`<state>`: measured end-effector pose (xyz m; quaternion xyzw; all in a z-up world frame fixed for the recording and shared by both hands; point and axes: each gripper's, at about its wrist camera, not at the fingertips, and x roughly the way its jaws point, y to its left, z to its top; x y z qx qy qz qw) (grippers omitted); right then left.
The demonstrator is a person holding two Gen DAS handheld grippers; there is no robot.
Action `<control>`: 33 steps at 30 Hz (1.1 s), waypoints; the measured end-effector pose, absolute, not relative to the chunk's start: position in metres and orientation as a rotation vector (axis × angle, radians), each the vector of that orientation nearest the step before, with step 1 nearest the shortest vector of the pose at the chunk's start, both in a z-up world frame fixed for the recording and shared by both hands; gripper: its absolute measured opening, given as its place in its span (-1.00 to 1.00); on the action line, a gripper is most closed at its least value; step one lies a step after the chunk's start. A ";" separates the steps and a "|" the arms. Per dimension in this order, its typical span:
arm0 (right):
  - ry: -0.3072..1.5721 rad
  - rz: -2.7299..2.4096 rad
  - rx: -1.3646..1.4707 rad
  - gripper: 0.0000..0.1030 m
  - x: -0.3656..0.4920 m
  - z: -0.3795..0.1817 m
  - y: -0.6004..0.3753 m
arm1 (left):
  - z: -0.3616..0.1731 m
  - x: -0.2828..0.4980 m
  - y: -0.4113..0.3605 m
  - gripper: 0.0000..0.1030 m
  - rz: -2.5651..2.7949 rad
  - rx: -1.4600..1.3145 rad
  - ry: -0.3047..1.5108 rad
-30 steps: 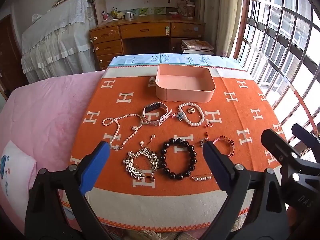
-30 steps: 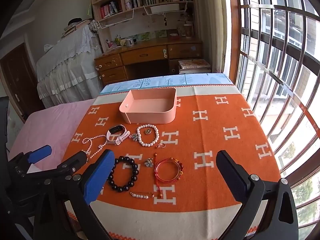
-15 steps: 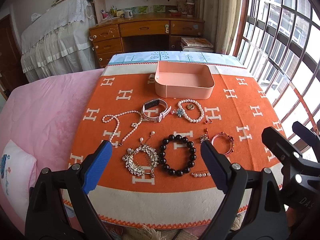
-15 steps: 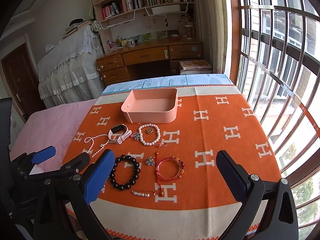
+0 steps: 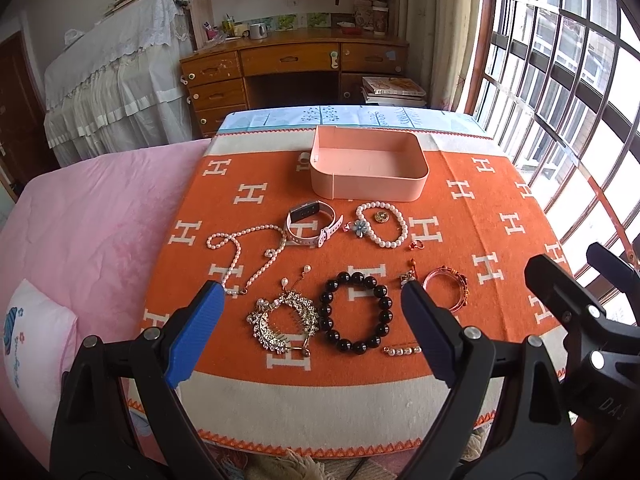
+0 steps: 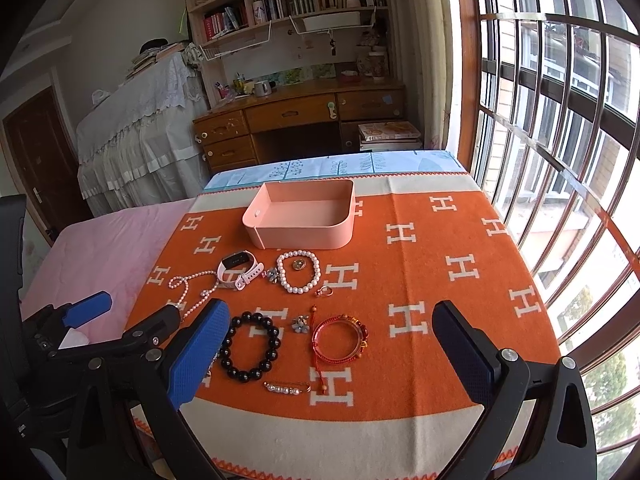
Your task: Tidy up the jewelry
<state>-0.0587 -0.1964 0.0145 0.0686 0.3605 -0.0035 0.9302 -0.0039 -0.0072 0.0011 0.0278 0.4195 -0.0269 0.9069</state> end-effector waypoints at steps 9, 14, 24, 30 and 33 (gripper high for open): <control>0.732 -0.009 0.129 0.99 -0.068 0.016 -0.193 | 0.000 -0.009 -0.008 0.72 -0.058 0.057 0.863; 0.732 -0.011 0.130 0.99 -0.068 0.017 -0.192 | 0.001 -0.013 -0.007 0.72 -0.059 0.057 0.858; 0.725 0.007 0.118 0.99 -0.071 0.020 -0.182 | -0.001 -0.020 0.005 0.72 -0.057 0.024 0.857; 0.732 0.016 0.130 0.99 -0.077 0.018 -0.180 | -0.003 -0.024 0.006 0.72 -0.066 0.023 0.858; 0.730 0.016 0.130 0.99 -0.077 0.018 -0.180 | -0.004 -0.026 0.007 0.72 -0.062 0.026 0.855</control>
